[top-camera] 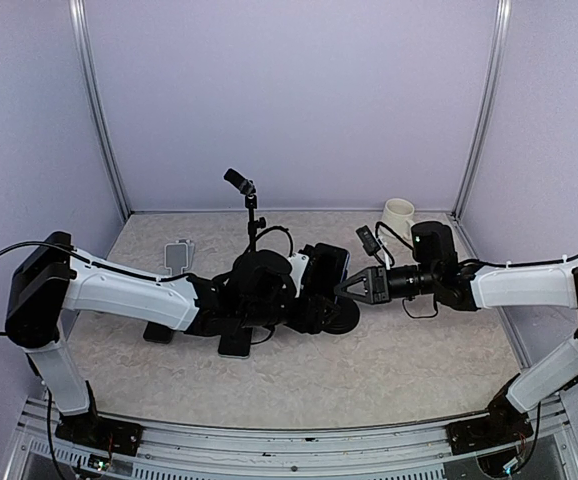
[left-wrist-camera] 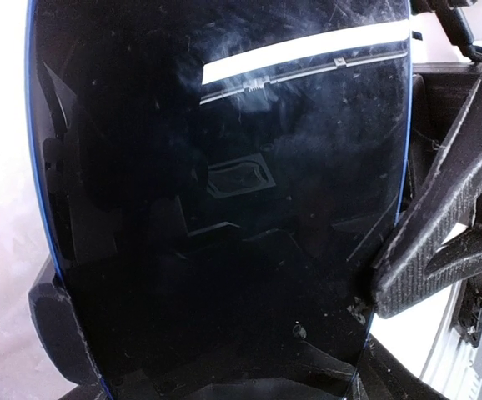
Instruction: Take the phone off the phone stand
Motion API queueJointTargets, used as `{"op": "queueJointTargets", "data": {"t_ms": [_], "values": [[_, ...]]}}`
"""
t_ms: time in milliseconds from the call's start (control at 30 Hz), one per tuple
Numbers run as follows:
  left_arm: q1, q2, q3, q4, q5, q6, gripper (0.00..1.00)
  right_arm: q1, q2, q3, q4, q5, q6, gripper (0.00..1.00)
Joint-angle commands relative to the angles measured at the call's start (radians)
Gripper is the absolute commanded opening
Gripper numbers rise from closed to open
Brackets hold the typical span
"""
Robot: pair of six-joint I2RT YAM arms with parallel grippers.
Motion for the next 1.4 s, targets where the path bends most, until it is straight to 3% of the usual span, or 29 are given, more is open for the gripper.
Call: {"op": "queueJointTargets", "data": {"t_ms": [0, 333, 533, 933, 1133, 1367], "values": [[0.139, -0.037, -0.057, -0.114, -0.225, -0.142, 0.18, -0.042, -0.052, -0.052, -0.110, -0.056, -0.045, 0.02], [0.158, -0.021, -0.031, -0.226, -0.331, -0.199, 0.17, -0.046, -0.063, -0.042, -0.134, -0.109, -0.077, 0.00], [0.186, -0.031, -0.060, -0.204, -0.307, -0.223, 0.17, -0.051, -0.064, -0.032, -0.170, -0.134, -0.092, 0.00], [0.226, -0.070, -0.136, -0.036, -0.109, -0.184, 0.16, -0.073, -0.062, -0.038, -0.175, -0.112, -0.127, 0.00], [0.139, -0.064, -0.115, 0.115, 0.058, -0.010, 0.15, -0.073, -0.049, -0.034, -0.147, -0.087, -0.106, 0.00], [0.042, -0.006, -0.021, 0.194, 0.217, 0.048, 0.14, -0.073, -0.018, -0.021, -0.105, -0.048, -0.049, 0.00]]}}
